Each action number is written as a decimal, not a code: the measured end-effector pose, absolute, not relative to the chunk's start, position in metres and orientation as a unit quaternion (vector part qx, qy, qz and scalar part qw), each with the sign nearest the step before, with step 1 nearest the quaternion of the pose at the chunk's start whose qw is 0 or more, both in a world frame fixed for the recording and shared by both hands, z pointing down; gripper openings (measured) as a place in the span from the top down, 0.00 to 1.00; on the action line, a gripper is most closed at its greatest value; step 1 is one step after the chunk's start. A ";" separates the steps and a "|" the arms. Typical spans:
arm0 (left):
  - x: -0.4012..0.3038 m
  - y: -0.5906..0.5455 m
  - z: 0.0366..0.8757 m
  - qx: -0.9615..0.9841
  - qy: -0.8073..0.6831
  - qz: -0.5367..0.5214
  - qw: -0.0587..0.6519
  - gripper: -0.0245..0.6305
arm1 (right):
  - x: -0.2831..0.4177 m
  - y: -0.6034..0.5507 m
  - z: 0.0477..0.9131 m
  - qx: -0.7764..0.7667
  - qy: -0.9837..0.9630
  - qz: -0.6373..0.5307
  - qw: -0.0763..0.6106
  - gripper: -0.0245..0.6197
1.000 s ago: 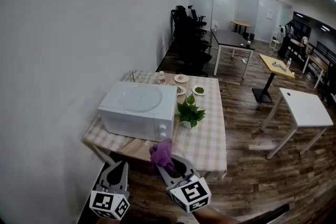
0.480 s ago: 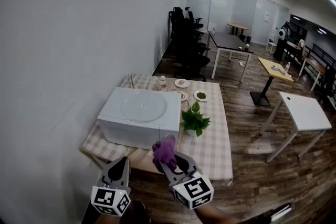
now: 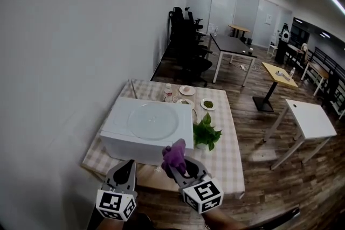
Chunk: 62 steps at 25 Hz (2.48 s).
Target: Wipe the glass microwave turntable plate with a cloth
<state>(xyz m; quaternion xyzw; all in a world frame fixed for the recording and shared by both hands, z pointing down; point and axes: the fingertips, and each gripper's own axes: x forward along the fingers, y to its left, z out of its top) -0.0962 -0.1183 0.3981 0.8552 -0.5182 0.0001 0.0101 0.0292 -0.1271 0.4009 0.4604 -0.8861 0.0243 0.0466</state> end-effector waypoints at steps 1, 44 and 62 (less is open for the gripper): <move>-0.100 -0.127 0.399 0.858 -0.514 0.003 0.014 0.95 | 0.026 -0.135 0.400 0.463 -0.885 0.026 0.048 0.78; -0.063 -0.285 0.518 0.896 -0.214 0.370 -0.119 0.74 | 0.005 -0.334 0.387 0.464 -0.883 0.017 0.063 0.78; -0.056 -0.281 0.546 0.835 -0.117 0.479 -0.245 0.72 | -0.009 -0.348 0.404 0.417 -0.904 0.026 0.087 0.78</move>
